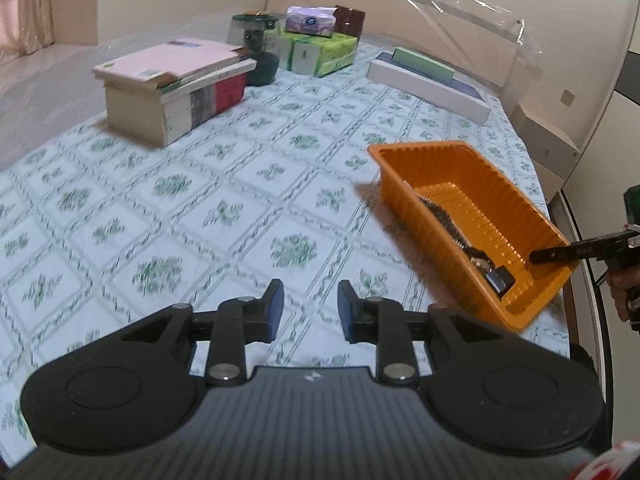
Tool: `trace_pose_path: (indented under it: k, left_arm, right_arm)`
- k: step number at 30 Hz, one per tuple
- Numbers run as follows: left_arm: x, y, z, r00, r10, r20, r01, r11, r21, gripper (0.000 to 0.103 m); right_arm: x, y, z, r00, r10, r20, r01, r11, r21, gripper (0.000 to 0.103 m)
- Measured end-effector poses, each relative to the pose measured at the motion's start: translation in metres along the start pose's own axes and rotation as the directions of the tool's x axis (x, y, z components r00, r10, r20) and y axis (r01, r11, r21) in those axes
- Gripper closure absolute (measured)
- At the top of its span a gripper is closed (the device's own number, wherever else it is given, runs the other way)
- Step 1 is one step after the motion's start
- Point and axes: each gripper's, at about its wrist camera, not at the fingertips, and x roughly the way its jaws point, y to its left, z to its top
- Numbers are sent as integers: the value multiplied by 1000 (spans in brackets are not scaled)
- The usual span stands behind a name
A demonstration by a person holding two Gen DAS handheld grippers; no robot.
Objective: Organize jewelry
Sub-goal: 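Lower the orange tray onto the bed cover and open the right gripper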
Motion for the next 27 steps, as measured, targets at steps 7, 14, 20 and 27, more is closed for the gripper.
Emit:
trace_pose_path:
  k: [7,14,20,27]
  left_arm:
    - [-3,-1,-21,999,37,-12,-38,996,-81,46]
    - [-8,-17,-42,997,71,-1,-70,988,-138,4]
    - [-14,-43,-65,994,114,8,-112,989,-99,1]
    - [-19,-47,-84,992,119,-42,-124,983,-138,1]
  right_arm:
    - [-41,-19,-28,987,-58,148,26,978,209,26]
    - [-76,32,-52,965,-174,197,137,973,186,23]
    - [-67,90,-67,973,-180,143,165,980,107,23]
    - [-38,146,-81,981,-164,105,166,986,-10,23]
